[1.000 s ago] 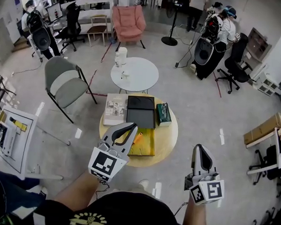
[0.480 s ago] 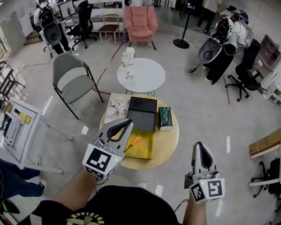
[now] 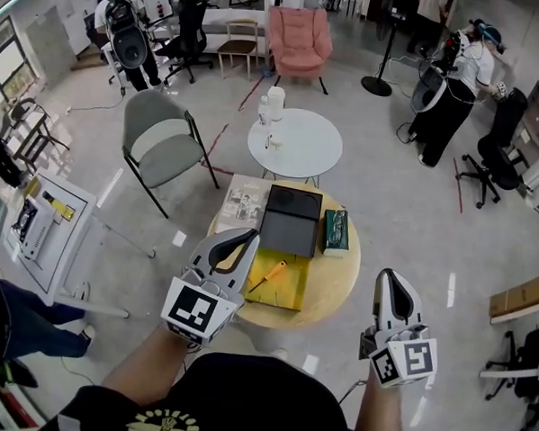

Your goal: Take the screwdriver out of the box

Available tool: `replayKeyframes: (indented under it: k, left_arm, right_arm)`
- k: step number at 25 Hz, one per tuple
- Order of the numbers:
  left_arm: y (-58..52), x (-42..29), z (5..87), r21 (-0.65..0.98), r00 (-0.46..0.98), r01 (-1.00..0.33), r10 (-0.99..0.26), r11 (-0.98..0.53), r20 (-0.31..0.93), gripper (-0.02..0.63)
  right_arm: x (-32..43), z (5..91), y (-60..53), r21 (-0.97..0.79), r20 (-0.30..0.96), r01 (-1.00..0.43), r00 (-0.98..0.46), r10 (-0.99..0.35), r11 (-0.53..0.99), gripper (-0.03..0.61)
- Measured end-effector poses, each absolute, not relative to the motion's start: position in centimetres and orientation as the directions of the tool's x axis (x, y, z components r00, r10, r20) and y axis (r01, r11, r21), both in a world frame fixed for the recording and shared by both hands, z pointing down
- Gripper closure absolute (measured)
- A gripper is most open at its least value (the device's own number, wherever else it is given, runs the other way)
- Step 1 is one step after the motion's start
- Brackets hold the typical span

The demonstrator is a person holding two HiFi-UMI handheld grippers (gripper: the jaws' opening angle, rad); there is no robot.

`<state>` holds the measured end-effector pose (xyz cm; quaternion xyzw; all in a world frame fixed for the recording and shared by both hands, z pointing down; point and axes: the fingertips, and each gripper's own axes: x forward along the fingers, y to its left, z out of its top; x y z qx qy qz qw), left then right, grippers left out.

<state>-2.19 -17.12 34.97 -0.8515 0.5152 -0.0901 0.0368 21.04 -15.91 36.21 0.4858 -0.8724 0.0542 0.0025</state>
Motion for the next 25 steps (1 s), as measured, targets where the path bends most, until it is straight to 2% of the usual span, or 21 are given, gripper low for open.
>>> replayKeyframes:
  k: [5, 25]
  left_arm:
    - [-18.9, -3.3, 35.7, -0.152, 0.442, -0.875, -0.887, -0.459, 0.131, 0.597]
    - [-27.5, -3.3, 43.0, -0.105, 0.564, -0.785, -0.774, -0.611, 0.289, 0.595]
  right_arm:
    - [19.7, 37.1, -18.1, -0.096, 0.067, -0.838, -0.544, -0.836, 0.537, 0.564]
    - [16.6, 39.1, -24.9, -0.116, 0.115, -0.883, -0.467, -0.877, 0.455, 0.564]
